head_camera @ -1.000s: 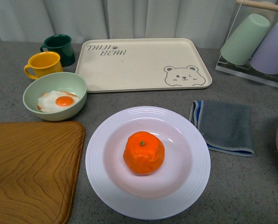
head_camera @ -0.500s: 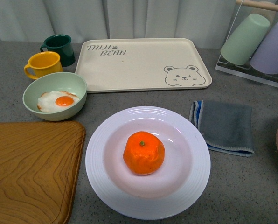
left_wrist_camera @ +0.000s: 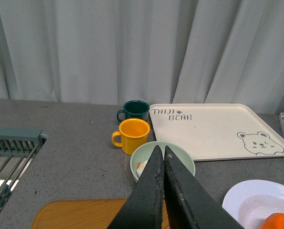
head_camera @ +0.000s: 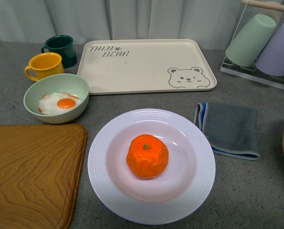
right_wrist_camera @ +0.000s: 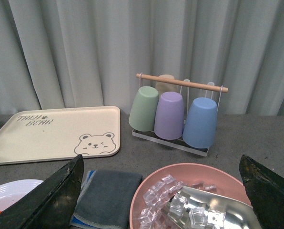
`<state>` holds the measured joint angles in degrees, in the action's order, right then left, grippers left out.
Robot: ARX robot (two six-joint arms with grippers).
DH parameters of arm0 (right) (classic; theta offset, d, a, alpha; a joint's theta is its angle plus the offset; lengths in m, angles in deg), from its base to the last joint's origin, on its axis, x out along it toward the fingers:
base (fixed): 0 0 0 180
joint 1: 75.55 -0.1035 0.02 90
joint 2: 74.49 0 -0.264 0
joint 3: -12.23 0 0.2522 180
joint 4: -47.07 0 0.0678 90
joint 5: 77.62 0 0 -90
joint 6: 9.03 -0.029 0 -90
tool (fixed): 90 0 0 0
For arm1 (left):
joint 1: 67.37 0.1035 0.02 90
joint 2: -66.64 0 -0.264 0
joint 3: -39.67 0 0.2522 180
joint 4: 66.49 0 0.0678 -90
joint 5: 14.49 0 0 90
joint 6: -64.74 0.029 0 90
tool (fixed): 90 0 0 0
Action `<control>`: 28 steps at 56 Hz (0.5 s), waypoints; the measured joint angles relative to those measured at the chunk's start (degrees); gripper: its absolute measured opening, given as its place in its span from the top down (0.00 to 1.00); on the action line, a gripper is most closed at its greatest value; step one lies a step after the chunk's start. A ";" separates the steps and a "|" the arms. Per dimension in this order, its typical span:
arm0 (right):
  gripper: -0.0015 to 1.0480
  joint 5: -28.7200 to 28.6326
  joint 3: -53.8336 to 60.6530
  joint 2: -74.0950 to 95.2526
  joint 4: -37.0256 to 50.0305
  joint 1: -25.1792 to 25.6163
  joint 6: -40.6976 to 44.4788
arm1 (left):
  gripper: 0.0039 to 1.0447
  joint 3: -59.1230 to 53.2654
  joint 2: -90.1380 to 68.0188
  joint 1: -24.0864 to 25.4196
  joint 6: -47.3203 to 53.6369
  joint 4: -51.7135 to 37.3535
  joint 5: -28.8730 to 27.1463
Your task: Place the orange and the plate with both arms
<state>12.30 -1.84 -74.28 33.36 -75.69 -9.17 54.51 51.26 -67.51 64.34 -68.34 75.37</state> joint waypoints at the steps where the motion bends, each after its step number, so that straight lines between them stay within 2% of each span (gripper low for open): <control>1: 0.09 0.00 0.00 0.00 0.00 0.00 0.00 | 0.97 0.00 0.35 0.00 0.00 0.35 0.00; 17: 0.09 0.00 0.00 0.00 0.00 0.00 0.00 | 0.96 0.00 4.81 0.00 -0.04 4.85 0.00; 20: 0.09 0.00 0.00 0.00 0.00 0.00 0.00 | 0.89 0.00 5.11 0.00 -0.02 5.05 0.00; 28: 0.09 0.00 0.00 0.00 0.00 0.00 0.00 | 0.61 0.00 5.22 0.00 -0.02 5.09 0.00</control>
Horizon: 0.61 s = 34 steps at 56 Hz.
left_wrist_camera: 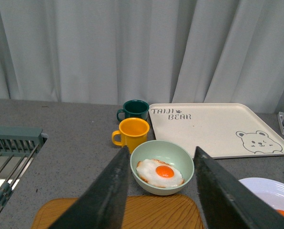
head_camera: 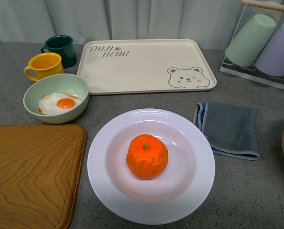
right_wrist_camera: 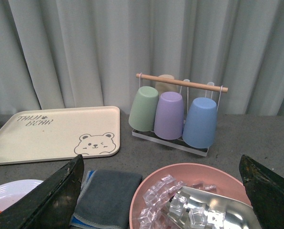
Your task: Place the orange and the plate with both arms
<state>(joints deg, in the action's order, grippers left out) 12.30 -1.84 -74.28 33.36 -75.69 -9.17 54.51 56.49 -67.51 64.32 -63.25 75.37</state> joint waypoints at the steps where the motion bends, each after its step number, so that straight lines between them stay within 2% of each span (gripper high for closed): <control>1: 0.09 0.00 0.00 0.00 0.00 0.00 0.00 | 0.59 0.00 0.00 0.00 0.00 0.00 0.00; 4: 0.09 0.00 0.00 0.00 0.00 0.00 0.00 | 0.45 0.00 0.02 0.00 0.04 0.00 0.00; 6: 0.09 0.00 0.00 0.00 0.00 0.00 0.00 | 0.51 0.00 0.37 0.00 0.20 0.46 0.02; 12: 0.09 0.00 0.00 0.00 0.00 0.00 0.00 | 0.70 0.02 8.04 0.00 0.22 9.81 0.11; 19: 0.09 0.00 0.00 0.00 0.00 0.00 0.00 | 0.91 0.02 9.81 0.00 0.02 10.36 0.13; 25: 0.09 -0.02 0.00 0.00 0.00 0.00 0.00 | 0.75 0.02 9.84 0.00 0.15 10.40 0.11; 28: 0.09 3.21 -1.18 1.55 -3.34 -1.05 -0.04 | 0.66 0.02 9.88 0.00 0.15 10.40 0.11; 31: 0.09 8.28 -4.07 9.18 -7.69 -4.76 -1.75 | 0.56 0.02 9.90 0.00 0.15 10.40 0.09; 34: 0.09 8.28 -4.83 17.11 -5.62 -8.66 -2.89 | 0.47 0.02 9.94 0.00 0.15 10.40 0.11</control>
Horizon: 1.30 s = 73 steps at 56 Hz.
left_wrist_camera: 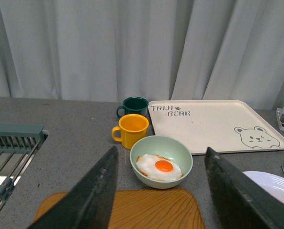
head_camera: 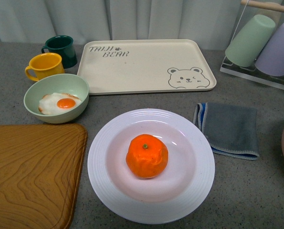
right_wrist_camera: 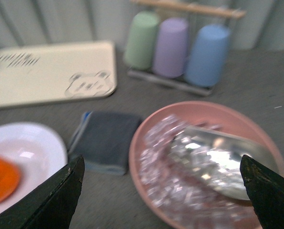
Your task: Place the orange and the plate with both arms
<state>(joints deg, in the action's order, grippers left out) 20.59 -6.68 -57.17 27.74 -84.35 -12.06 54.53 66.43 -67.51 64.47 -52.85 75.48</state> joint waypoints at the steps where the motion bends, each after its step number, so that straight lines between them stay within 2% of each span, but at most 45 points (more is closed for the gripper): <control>1: 0.09 -1.29 -0.07 4.85 2.64 -2.19 -1.31 | 0.42 0.00 0.00 0.00 0.00 0.00 0.00; 4: 0.09 -4.74 -0.63 15.56 9.70 -5.51 -4.94 | 0.32 0.00 0.00 0.00 0.00 0.02 0.00; 12: 0.09 -12.37 -6.21 42.91 26.49 -6.36 -16.98 | 0.04 0.00 0.00 0.00 0.02 0.02 -0.02; 17: 0.09 -17.77 -10.86 58.16 27.17 -6.19 -20.85 | 0.06 0.00 0.00 0.00 0.04 0.02 0.00; 24: 0.09 -23.93 -14.45 70.93 26.53 -5.60 -25.73 | 0.06 0.00 0.00 0.00 0.04 0.02 0.00; 47: 0.09 -34.91 -25.64 87.21 25.88 -4.11 -34.95 | 0.06 0.00 0.00 0.00 0.02 0.04 0.00; 63: 0.09 -38.38 -31.47 94.90 27.56 -4.92 -39.32 | 0.06 0.00 0.00 0.00 0.04 0.04 0.00; 73: 0.09 -38.62 -35.93 99.16 26.10 -6.64 -40.26 | 0.06 0.00 0.00 0.00 0.04 0.04 0.02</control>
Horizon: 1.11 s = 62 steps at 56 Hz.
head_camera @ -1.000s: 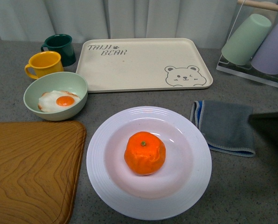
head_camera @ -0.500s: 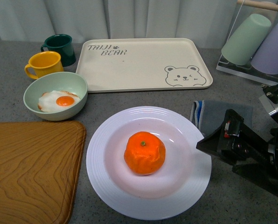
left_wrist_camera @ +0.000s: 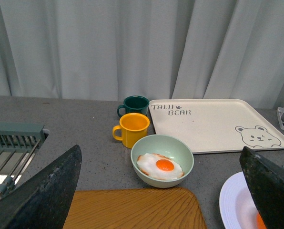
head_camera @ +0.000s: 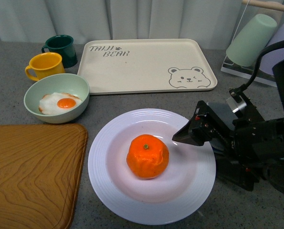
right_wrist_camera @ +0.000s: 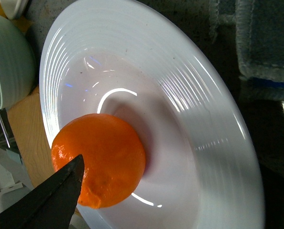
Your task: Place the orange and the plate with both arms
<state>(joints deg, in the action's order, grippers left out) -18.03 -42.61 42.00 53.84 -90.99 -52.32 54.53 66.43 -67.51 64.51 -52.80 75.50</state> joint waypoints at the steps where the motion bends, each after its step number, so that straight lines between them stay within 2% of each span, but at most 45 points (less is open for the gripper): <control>1: 0.09 0.07 -0.24 0.28 -0.15 -0.11 -0.07 | 0.06 0.00 0.00 0.00 0.00 0.00 -0.02; 5: 0.11 0.63 -2.27 2.03 -2.84 -0.90 -0.50 | 0.06 0.00 0.00 0.00 -0.02 0.00 -0.02; 28: 0.69 3.74 -6.75 4.83 -11.74 -0.92 -2.40 | 0.06 0.00 0.00 0.00 0.00 0.00 -0.02; 34: 0.83 2.03 -6.78 4.81 -12.79 -0.61 -2.05 | 0.06 0.00 0.00 0.00 0.00 0.00 -0.02; 39: 0.88 0.90 -6.75 4.09 -12.74 -0.61 -1.49 | 0.06 0.00 0.00 0.00 0.00 0.00 0.00; 50: 0.94 -0.44 -5.77 2.75 -10.25 -0.42 -1.49 | 0.06 0.00 0.00 0.00 0.00 0.00 -0.02; 62: 0.96 -0.48 -2.03 2.16 -0.63 -0.24 -2.73 | 0.06 0.00 0.00 0.00 0.00 0.00 -0.02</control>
<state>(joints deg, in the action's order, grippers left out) -18.52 -44.64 44.16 53.21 -91.23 -55.05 54.53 66.43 -67.51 64.51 -52.80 75.48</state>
